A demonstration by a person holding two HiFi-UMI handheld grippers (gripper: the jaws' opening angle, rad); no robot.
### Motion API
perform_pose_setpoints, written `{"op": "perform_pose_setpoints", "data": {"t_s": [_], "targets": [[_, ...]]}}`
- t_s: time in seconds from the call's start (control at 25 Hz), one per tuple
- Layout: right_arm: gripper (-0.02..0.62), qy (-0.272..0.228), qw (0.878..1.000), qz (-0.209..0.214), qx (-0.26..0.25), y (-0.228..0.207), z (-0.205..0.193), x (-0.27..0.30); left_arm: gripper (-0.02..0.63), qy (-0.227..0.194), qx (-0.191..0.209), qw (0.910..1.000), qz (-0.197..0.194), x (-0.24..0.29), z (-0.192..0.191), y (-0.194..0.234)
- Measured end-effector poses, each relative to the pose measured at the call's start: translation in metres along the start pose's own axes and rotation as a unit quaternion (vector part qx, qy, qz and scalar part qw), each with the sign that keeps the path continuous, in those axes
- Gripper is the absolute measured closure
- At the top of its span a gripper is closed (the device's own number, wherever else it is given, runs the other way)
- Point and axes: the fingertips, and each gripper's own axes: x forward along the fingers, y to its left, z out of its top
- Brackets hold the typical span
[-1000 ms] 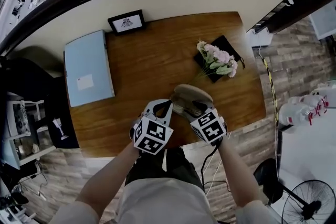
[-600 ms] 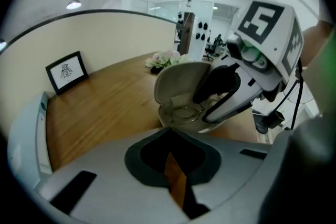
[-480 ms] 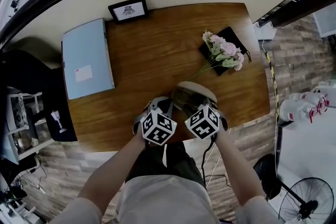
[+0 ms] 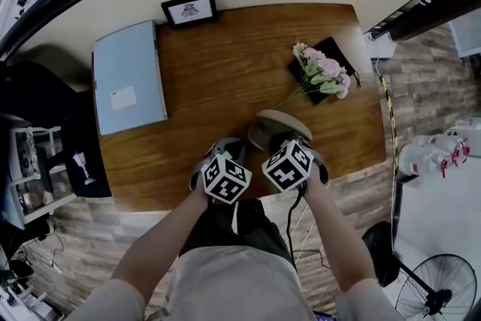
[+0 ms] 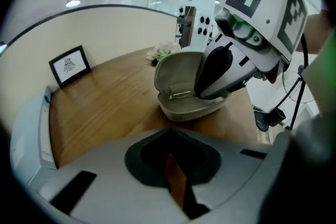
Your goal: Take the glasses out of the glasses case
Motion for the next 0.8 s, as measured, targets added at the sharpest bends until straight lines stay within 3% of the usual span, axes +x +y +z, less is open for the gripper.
{"op": "perform_pose_setpoints", "data": {"t_s": [0.12, 0.24, 0.48, 0.8], "targets": [[0.558, -0.017, 1.000, -0.010, 0.007, -0.006, 0.004, -0.018, 0.604, -0.014, -0.002, 0.9999, 0.007, -0.014, 0.008, 0.002], [0.560, -0.054, 0.997, -0.004, 0.047, -0.010, 0.015, -0.043, 0.604, -0.033, -0.006, 0.9993, 0.017, -0.034, 0.021, 0.008], [0.560, -0.156, 0.982, -0.010, 0.103, -0.019, 0.048, -0.114, 0.604, -0.080, -0.027, 0.9954, 0.045, -0.084, 0.054, 0.022], [0.559, -0.306, 0.941, -0.057, 0.130, -0.029, 0.091, -0.238, 0.604, -0.179, -0.033, 0.9803, 0.076, -0.171, 0.117, 0.035]]}}
